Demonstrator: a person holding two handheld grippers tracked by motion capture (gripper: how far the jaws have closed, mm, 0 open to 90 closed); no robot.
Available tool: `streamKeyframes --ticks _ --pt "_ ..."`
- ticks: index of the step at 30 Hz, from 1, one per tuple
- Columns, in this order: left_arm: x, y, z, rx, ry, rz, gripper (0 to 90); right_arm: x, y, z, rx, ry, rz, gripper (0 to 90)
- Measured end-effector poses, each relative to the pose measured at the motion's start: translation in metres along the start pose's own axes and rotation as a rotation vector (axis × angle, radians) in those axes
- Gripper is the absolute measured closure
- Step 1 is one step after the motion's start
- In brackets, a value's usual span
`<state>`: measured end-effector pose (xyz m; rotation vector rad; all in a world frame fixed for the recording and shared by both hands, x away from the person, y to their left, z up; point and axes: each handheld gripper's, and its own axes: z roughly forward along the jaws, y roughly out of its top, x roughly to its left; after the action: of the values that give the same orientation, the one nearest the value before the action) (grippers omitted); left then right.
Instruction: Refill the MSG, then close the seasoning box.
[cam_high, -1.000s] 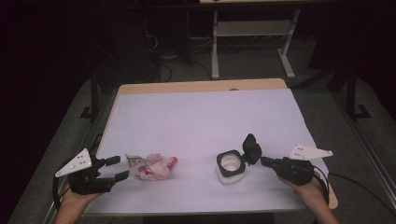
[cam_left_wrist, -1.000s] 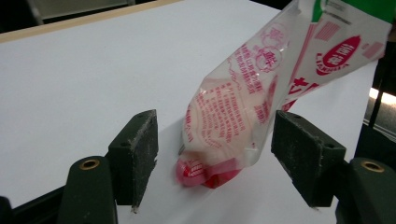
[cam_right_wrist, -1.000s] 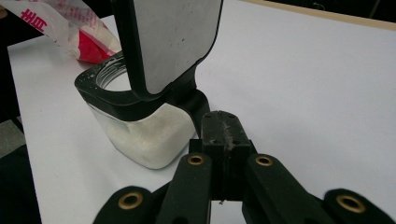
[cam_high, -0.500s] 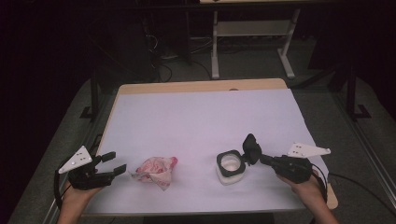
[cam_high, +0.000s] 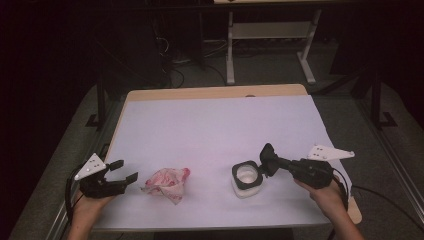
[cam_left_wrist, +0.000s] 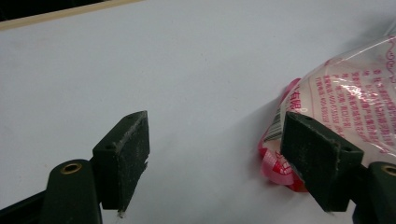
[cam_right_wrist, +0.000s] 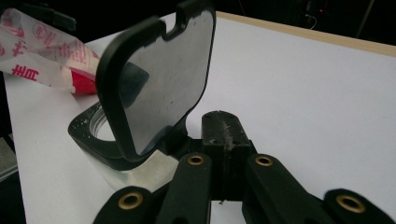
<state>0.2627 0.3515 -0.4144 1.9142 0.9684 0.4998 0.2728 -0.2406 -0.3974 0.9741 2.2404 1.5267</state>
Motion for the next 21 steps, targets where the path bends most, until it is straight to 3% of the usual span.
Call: streamKeyframes --ticks 9,21 --pt "-0.002 -0.004 0.007 0.01 -0.002 -0.01 23.7 0.004 0.009 -0.003 -0.044 0.054 0.003 90.0" --pt "0.0 -0.007 0.006 0.007 0.004 -0.026 23.7 0.023 0.016 0.01 -0.039 0.116 -0.037 90.0"
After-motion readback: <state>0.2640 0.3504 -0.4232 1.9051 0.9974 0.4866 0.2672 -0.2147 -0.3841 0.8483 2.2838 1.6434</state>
